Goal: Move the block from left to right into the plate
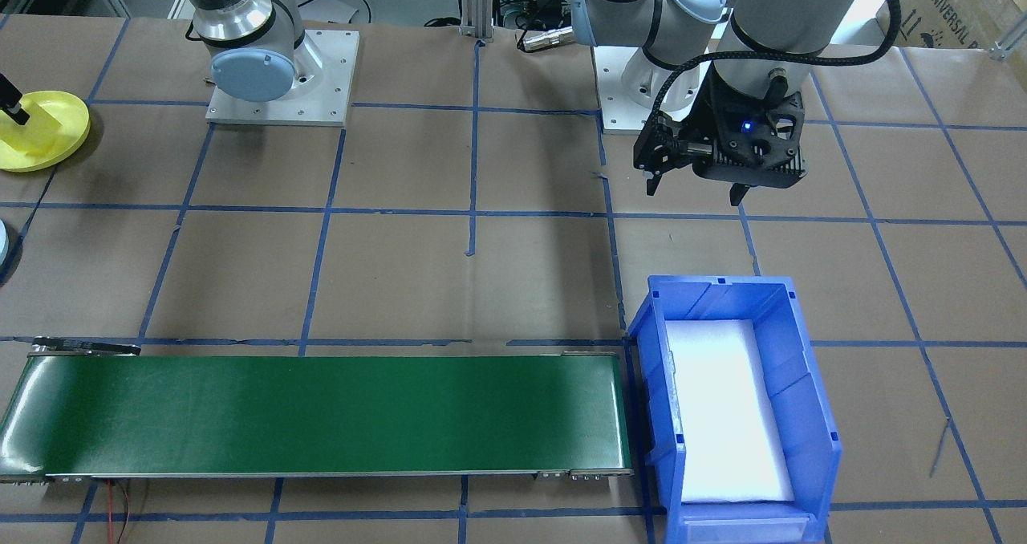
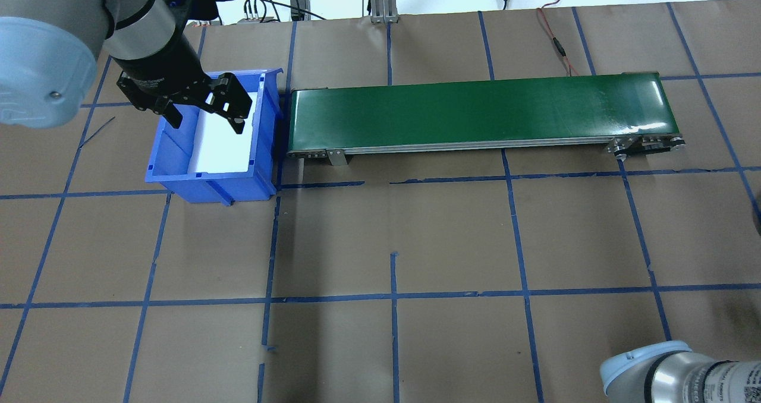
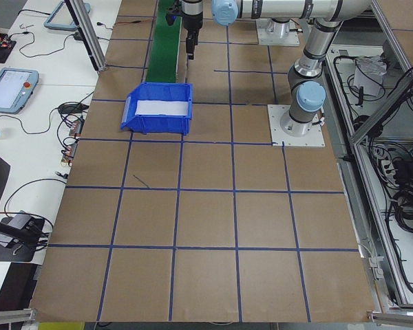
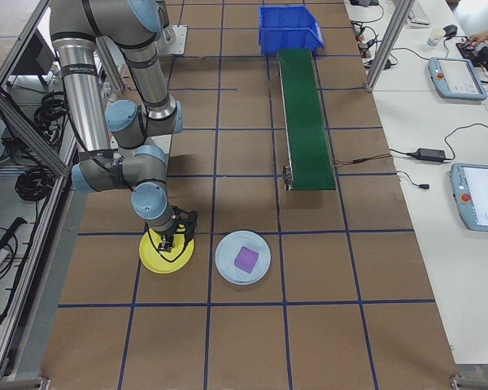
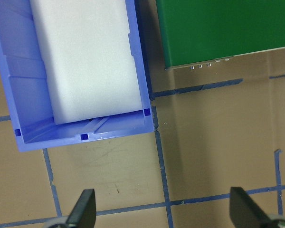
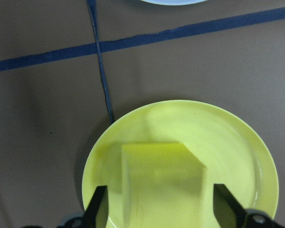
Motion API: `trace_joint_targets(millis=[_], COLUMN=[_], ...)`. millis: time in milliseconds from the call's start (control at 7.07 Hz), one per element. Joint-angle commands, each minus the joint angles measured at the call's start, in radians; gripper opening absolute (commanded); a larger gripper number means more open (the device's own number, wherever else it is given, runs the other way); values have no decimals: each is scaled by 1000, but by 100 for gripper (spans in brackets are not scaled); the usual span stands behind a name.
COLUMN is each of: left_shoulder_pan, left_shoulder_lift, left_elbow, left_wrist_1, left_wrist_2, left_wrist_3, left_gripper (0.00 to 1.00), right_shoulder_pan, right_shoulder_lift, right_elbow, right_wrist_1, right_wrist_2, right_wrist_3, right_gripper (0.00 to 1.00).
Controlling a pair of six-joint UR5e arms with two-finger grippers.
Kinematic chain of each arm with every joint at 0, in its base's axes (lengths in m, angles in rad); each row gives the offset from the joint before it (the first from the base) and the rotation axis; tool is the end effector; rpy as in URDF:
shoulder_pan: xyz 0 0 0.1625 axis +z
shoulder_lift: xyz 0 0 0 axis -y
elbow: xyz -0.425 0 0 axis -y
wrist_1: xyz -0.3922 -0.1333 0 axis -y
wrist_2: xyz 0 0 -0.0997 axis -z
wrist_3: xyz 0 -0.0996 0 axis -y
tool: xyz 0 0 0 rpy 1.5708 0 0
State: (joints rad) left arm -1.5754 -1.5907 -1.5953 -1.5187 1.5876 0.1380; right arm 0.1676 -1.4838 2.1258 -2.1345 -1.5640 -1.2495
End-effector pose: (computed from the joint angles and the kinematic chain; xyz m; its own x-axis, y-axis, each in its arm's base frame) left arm -0.1339 -0.5001 0.4712 -0.9897 0.1420 -0.0177 0.1421 0.9898 -0.0053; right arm -0.4141 -0.2059 0.2440 -0.9852 0.1536 -0.0764 0.1526 0.9881 0.0183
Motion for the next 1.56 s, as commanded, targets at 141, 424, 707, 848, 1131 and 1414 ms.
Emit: trace_joint_targets(millis=[141,424,707,848,1131,1414], left_shoulder_pan=[0,0,0,0,0,0], left_shoulder_lift=[0,0,0,0,0,0], left_elbow=[0,0,0,0,0,0], left_wrist_1=[0,0,0,0,0,0], left_wrist_2=[0,-1,0,0,-1,0], left_wrist_3=[0,0,0,0,0,0], left_gripper=[100,100,100,100,100,100], right_shoulder_pan=[105,371,673,846,1030,1246], right_shoulder_lift=[-19,-68,-99,-131,-153,-132], right_elbow=[-90,-247,-317,-323,-354,-513], right_wrist_1=[59,311,422,424,441,562], right_wrist_2=[-56,-161,-153,-153,16,6], right_wrist_3=[131,442,729,851,968,1175], right_gripper=[100,100,100,100,100,100])
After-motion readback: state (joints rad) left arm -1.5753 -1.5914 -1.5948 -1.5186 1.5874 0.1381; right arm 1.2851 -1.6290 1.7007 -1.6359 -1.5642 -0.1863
